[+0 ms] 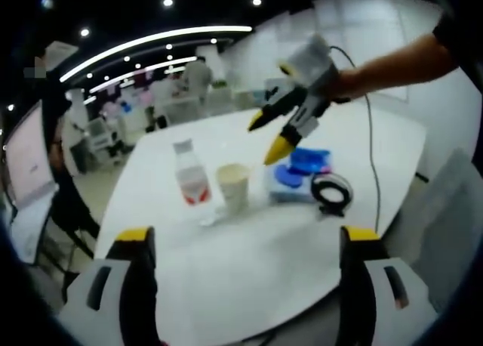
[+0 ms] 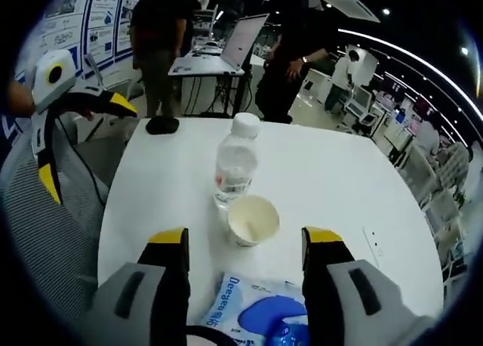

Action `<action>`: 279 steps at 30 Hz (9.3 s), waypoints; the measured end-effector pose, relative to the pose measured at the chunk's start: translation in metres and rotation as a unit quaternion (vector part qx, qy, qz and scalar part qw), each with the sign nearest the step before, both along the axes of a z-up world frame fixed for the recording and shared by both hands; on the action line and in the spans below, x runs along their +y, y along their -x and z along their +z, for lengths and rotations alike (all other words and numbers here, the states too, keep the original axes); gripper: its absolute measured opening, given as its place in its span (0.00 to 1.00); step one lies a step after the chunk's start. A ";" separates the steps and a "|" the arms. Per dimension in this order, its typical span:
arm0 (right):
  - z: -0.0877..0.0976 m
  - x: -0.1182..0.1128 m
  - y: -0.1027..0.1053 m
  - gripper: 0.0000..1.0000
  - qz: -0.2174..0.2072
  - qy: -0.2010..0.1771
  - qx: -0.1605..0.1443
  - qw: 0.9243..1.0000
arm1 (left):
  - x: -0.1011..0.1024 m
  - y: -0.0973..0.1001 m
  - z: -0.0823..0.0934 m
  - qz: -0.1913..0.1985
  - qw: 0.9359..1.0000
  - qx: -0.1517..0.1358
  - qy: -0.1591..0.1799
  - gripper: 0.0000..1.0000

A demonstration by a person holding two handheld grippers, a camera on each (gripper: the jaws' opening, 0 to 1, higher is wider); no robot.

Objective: Arrange the tabletop items into an orderly group along one side of the table until the central work area is clear of visible clutter.

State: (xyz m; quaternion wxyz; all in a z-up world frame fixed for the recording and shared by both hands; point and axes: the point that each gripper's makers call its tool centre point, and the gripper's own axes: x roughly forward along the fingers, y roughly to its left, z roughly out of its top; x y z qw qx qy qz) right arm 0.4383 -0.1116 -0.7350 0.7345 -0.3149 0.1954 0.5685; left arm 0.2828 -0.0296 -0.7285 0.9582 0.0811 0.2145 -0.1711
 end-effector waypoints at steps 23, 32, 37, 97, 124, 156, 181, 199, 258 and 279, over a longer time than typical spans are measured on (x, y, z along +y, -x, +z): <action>-0.021 -0.092 0.010 0.74 -0.123 -0.044 0.019 0.991 | -0.005 0.001 -0.002 -0.014 1.000 0.001 0.000 0.99; -0.043 -0.127 0.018 0.72 -0.153 -0.028 0.028 0.987 | -0.006 0.001 -0.003 -0.018 1.000 0.002 -0.003 0.99; -0.055 -0.143 0.022 0.71 -0.166 -0.023 0.036 0.985 | -0.007 0.001 -0.003 -0.021 1.000 0.002 -0.003 0.99; -0.104 -0.176 -0.079 0.05 -0.039 0.128 0.007 0.991 | -0.007 0.004 -0.004 -0.017 1.000 0.014 -0.003 0.92; -0.048 -0.185 -0.058 0.01 0.045 0.160 -0.088 0.982 | -0.008 0.004 -0.002 -0.028 1.000 0.007 -0.007 0.95; -0.045 -0.250 -0.037 0.01 0.055 0.207 -0.115 0.970 | -0.009 0.002 0.002 -0.028 1.000 -0.004 0.001 0.99; -0.089 -0.285 -0.040 0.01 0.095 0.273 -0.122 0.949 | -0.010 0.003 -0.003 -0.031 0.999 0.010 -0.005 0.97; -0.108 -0.286 -0.041 0.02 0.112 0.295 -0.127 0.940 | -0.006 0.003 -0.002 -0.025 1.000 0.010 -0.005 0.96; -0.102 -0.133 0.092 0.34 -0.129 -0.041 0.106 0.985 | -0.012 0.003 0.003 -0.037 0.999 -0.005 0.003 0.97; -0.132 -0.116 0.092 0.23 -0.145 -0.037 0.142 0.979 | -0.009 0.003 0.003 -0.030 1.000 -0.004 0.006 0.95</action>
